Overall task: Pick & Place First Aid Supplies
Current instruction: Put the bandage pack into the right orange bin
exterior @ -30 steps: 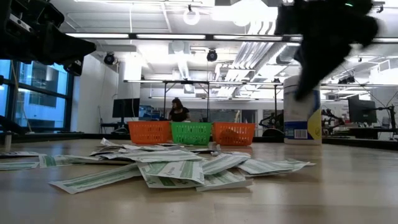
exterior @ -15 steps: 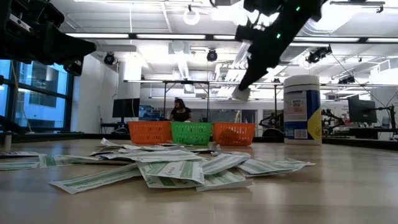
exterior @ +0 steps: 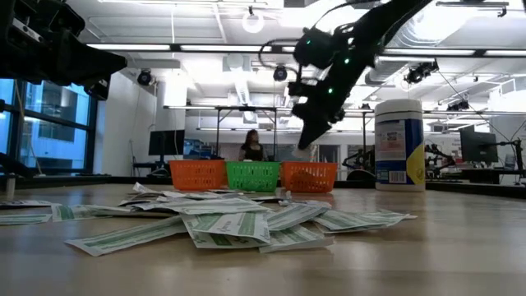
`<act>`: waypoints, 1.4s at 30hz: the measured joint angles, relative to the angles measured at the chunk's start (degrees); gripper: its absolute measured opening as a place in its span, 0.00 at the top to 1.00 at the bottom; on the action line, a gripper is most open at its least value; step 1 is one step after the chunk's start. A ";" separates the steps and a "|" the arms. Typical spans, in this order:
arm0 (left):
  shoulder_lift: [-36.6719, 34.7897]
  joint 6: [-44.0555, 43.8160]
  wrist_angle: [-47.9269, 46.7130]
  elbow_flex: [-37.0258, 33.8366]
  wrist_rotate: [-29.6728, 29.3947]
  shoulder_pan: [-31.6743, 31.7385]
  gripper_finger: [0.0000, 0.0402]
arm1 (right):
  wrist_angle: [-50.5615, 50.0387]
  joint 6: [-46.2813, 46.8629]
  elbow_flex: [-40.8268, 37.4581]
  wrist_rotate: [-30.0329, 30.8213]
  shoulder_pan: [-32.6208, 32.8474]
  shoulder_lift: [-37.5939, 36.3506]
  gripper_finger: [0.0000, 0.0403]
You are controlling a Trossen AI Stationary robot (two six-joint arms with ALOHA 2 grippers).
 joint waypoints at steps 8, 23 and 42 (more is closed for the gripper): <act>-0.02 0.00 0.00 0.00 0.02 -0.02 1.00 | -1.22 2.91 1.51 -3.39 -2.60 5.04 1.00; -0.01 0.00 0.01 0.00 -0.11 0.00 1.00 | -1.20 6.46 1.53 -4.59 -3.05 5.26 0.76; 0.00 0.00 0.01 0.00 -0.15 0.00 1.00 | -3.27 22.88 1.53 -9.30 -2.09 -4.25 0.54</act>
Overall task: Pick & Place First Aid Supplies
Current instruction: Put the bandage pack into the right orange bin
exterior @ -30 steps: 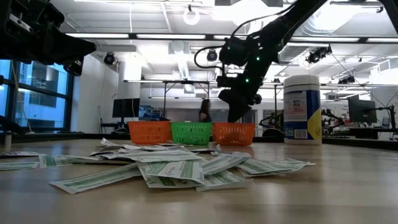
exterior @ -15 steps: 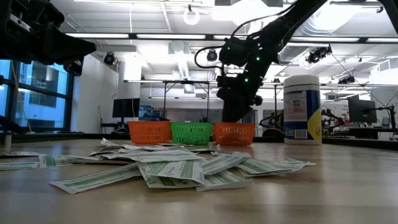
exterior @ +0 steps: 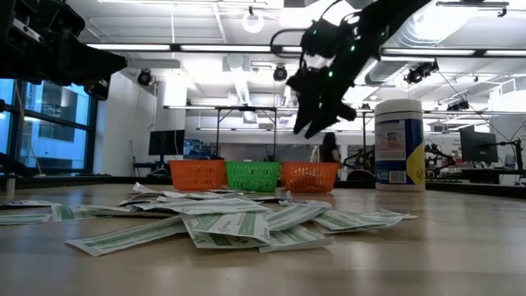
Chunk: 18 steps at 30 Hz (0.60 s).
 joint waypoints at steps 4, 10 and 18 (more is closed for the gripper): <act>0.00 0.00 0.00 0.00 0.00 -0.01 1.00 | -0.54 1.18 -1.12 -4.25 2.85 -3.57 0.54; -0.01 0.00 0.00 0.00 0.00 -0.01 1.00 | -1.64 4.08 -4.75 -4.71 8.89 -8.54 0.54; 0.00 0.00 0.01 0.00 -0.02 0.00 1.00 | -2.89 10.75 -9.80 -5.55 20.76 -12.67 0.54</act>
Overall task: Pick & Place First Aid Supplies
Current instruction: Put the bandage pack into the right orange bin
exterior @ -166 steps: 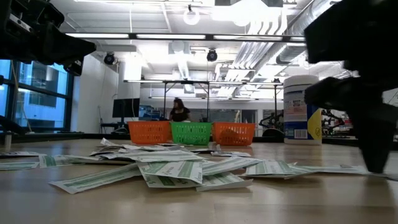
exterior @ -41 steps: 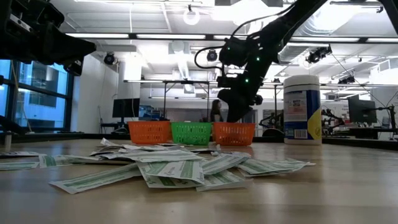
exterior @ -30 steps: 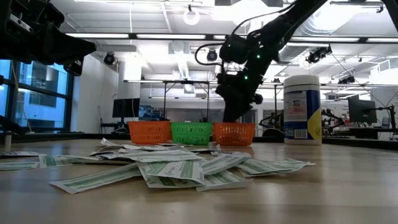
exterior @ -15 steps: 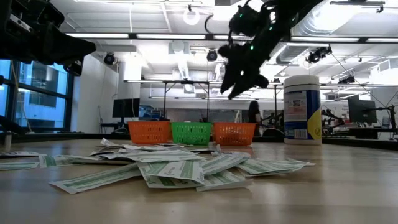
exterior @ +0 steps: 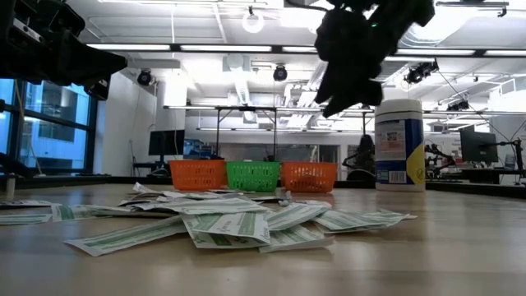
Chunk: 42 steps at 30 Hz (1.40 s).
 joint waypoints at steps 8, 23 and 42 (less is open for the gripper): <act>0.00 0.00 0.00 0.00 0.00 -0.02 1.00 | 0.29 15.84 -3.89 -0.02 10.73 -0.05 0.55; 0.00 0.00 0.00 0.00 0.08 -0.01 1.00 | 2.04 40.69 -2.91 -3.18 21.42 9.99 0.55; 0.00 0.00 0.00 0.00 0.14 -0.02 1.00 | -16.99 40.19 21.08 -3.04 22.39 31.39 0.45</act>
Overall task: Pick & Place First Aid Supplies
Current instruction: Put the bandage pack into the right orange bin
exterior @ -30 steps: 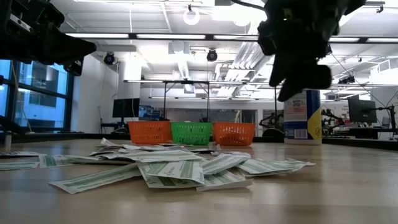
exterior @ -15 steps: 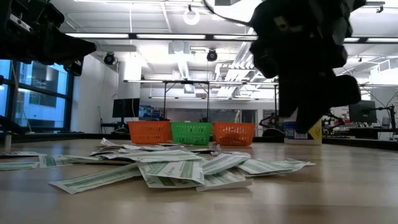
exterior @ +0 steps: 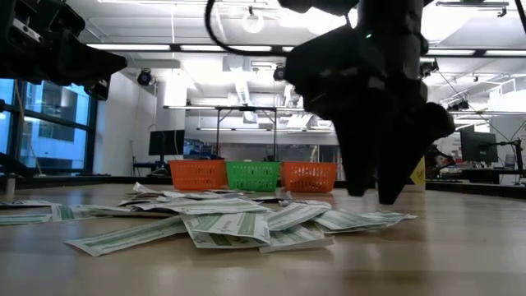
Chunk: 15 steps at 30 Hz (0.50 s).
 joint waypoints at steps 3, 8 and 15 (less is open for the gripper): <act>0.00 0.00 -0.02 0.00 0.02 0.01 1.00 | -0.05 0.43 1.38 1.09 0.22 1.26 0.43; 0.00 0.00 -0.02 0.00 0.04 0.00 1.00 | -1.32 2.95 1.11 2.98 0.32 1.71 0.43; 0.00 0.00 -0.01 0.00 0.04 0.01 1.00 | -3.77 3.27 1.10 3.73 0.57 1.71 0.43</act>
